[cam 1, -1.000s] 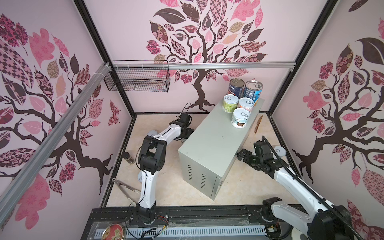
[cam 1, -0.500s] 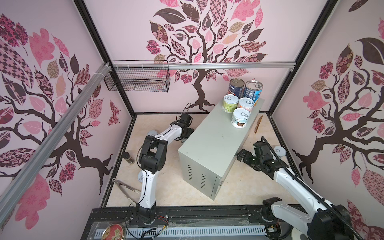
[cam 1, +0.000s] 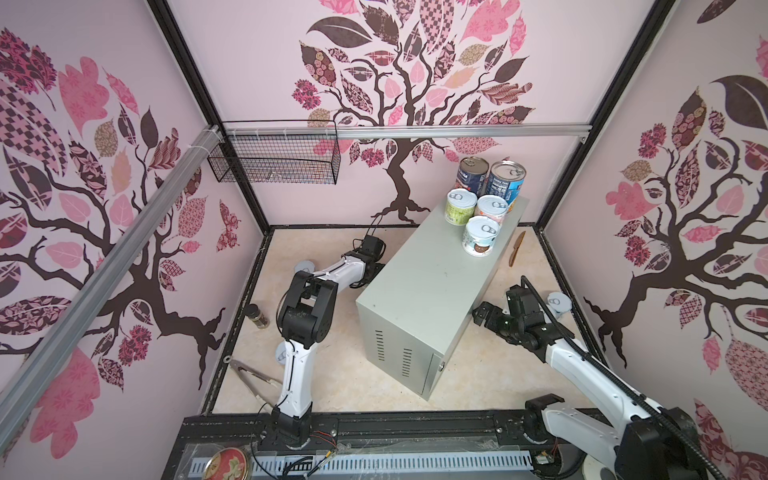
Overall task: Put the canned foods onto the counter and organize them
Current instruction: 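Lift the light-blue can with the left gripper up off the table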
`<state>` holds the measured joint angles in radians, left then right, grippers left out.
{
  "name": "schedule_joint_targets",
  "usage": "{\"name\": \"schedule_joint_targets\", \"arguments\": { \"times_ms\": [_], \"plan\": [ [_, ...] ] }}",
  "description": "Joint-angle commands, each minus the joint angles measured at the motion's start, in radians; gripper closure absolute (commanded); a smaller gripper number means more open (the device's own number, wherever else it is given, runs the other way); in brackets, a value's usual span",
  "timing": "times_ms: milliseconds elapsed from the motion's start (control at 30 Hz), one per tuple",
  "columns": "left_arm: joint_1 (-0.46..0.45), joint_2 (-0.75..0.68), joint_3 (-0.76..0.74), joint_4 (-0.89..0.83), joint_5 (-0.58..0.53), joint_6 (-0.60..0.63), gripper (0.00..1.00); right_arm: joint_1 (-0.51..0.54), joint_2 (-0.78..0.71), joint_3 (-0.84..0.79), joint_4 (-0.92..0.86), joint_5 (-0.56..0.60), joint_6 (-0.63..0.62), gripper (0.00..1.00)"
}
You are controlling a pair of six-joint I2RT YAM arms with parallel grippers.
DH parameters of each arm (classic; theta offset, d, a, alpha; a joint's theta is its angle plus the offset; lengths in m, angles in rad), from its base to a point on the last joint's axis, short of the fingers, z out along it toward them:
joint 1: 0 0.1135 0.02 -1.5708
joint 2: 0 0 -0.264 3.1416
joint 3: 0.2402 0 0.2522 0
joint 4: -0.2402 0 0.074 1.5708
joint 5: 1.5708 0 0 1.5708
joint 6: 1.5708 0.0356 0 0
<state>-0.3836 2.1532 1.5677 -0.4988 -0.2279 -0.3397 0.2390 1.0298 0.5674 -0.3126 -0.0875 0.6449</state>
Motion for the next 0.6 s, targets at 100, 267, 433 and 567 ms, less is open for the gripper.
{"name": "schedule_joint_targets", "arguments": {
  "times_ms": [100,267,433,567],
  "plan": [
    [-0.005,-0.029,-0.042,0.029,-0.051,0.014,0.17,0.006,-0.016,0.002,0.081,-0.072,-0.033,0.0],
    [-0.009,-0.037,-0.048,0.037,-0.067,0.025,0.28,0.006,-0.048,-0.007,0.077,-0.07,-0.054,0.0],
    [-0.009,-0.058,-0.051,0.021,-0.095,0.032,0.4,0.006,-0.093,-0.052,0.098,-0.092,-0.049,0.0],
    [-0.009,-0.106,-0.058,0.009,-0.109,0.027,0.44,0.007,-0.131,-0.086,0.111,-0.113,-0.051,0.0]
  ]
}}
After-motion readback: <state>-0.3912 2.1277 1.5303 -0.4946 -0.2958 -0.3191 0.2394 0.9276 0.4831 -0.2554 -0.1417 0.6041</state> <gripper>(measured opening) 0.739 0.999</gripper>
